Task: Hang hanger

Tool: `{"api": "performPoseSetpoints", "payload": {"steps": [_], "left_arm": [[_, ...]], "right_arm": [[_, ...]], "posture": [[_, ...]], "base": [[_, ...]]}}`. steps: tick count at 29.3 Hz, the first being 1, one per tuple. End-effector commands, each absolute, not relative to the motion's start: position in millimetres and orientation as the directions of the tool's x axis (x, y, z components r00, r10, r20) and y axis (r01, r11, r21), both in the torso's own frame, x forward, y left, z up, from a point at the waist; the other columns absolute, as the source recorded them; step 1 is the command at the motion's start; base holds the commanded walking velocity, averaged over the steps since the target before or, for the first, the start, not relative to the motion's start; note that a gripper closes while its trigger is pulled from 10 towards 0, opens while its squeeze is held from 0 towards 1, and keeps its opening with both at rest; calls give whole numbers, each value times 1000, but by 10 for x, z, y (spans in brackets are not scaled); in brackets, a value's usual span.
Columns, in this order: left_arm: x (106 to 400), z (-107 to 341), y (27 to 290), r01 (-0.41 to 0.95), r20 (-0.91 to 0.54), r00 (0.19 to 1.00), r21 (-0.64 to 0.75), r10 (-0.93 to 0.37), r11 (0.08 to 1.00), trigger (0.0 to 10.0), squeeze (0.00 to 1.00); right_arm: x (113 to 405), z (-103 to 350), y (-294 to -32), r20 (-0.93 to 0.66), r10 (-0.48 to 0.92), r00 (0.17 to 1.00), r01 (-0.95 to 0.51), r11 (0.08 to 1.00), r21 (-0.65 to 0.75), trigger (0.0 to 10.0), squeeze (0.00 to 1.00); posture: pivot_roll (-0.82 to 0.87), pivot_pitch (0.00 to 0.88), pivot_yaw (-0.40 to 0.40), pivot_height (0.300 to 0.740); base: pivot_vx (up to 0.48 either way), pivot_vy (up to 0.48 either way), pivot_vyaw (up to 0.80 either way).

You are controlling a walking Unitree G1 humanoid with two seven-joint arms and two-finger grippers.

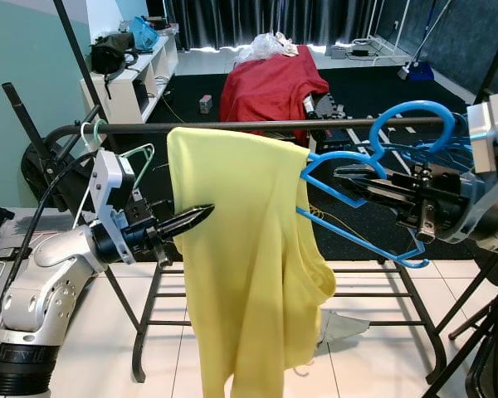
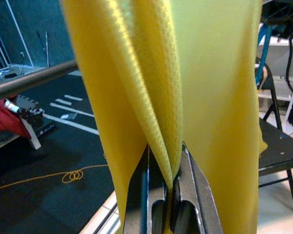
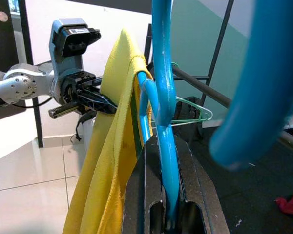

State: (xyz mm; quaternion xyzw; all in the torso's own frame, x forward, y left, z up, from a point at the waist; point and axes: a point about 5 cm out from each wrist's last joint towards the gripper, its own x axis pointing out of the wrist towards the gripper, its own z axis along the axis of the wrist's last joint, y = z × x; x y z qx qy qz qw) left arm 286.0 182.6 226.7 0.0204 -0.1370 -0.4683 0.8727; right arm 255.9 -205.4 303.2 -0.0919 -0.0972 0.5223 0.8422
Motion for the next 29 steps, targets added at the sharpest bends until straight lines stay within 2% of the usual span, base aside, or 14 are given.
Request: {"api": "performPoseSetpoints", "payload": {"steps": [1, 8, 9, 11, 12, 13, 14, 16, 17, 19, 25, 26, 27, 29], "left_arm": [[2905, 2285, 1975, 763, 203, 589, 180, -782, 621, 0, 0], [2950, 2298, 2100, 708, 207, 649, 186, -732, 681, 0, 0], [2988, 2334, 2218, 655, 229, 699, 176, -678, 735, 0, 0], [2988, 2334, 2218, 655, 229, 699, 176, -678, 735, 0, 0], [3017, 2400, 2384, 587, 275, 749, 147, -603, 796, 0, 0], [3017, 2400, 2384, 587, 275, 749, 147, -603, 796, 0, 0], [3022, 2447, 2509, 540, 313, 777, 116, -547, 834, 0, 0], [3022, 2447, 2509, 540, 313, 777, 116, -547, 834, 0, 0], [3018, 2473, 2587, 509, 337, 792, 95, -509, 855, 0, 0], [3013, 2482, 2640, 484, 352, 804, 77, -478, 871, 0, 0], [3030, 2460, 2745, 410, 364, 844, 36, -394, 911, 0, 0], [3040, 2400, 2782, 378, 344, 866, 25, -363, 925, 0, 0], [3036, 2286, 2741, 376, 300, 883, 12, -362, 927, 0, 0], [3032, 2207, 2704, 379, 270, 890, 6, -367, 925, 0, 0]], "right_arm": [[2525, 3084, -2054, 87, 897, 434, -853, 440, -280, 0, 0], [2537, 3003, -2086, 53, 886, 460, -849, 456, -267, 0, 0], [2561, 2843, -2123, -39, 866, 499, -842, 474, -257, 0, 0], [2561, 2843, -2123, -39, 866, 499, -842, 474, -257, 0, 0], [2572, 2542, -2173, -190, 828, 528, -844, 487, -226, 0, 0], [2572, 2542, -2173, -190, 828, 528, -844, 487, -226, 0, 0], [2543, 2263, -2209, -326, 788, 522, -853, 484, -196, 0, 0], [2543, 2263, -2209, -326, 788, 522, -853, 484, -196, 0, 0], [2499, 2063, -2225, -415, 760, 499, -864, 476, -167, 0, 0], [2467, 1946, -2234, -467, 743, 480, -871, 468, -151, 0, 0], [2474, 1903, -2285, -492, 719, 490, -862, 483, -153, 0, 0], [2519, 1910, -2327, -481, 699, 529, -838, 519, -167, 0, 0], [2608, 1921, -2352, -437, 672, 598, -790, 585, -181, 10000, 0], [2667, 1925, -2364, -406, 651, 642, -755, 628, -188, 10000, 0]], "posture": [[-164, 0, 44, 740], [-167, 0, 46, 740], [-167, 0, 44, 740], [-167, 0, 44, 740], [-169, 0, 43, 740], [-169, 0, 43, 740], [-164, 0, 42, 740], [-164, 0, 42, 740], [-164, 0, 42, 740], [-161, 0, 41, 740], [-159, 0, 39, 740], [-158, 0, 41, 740], [-154, 0, 38, 740], [-154, 0, 38, 740]], "base": [[0, 0, 0], [0, 0, 0], [0, 0, 0], [0, 0, 0], [0, 0, 0], [0, 0, 0], [0, 0, 0], [0, 0, 0], [0, 0, 0], [0, 0, 0], [0, 0, 0], [0, 0, 0], [0, 0, 0], [0, 0, 0]]}}
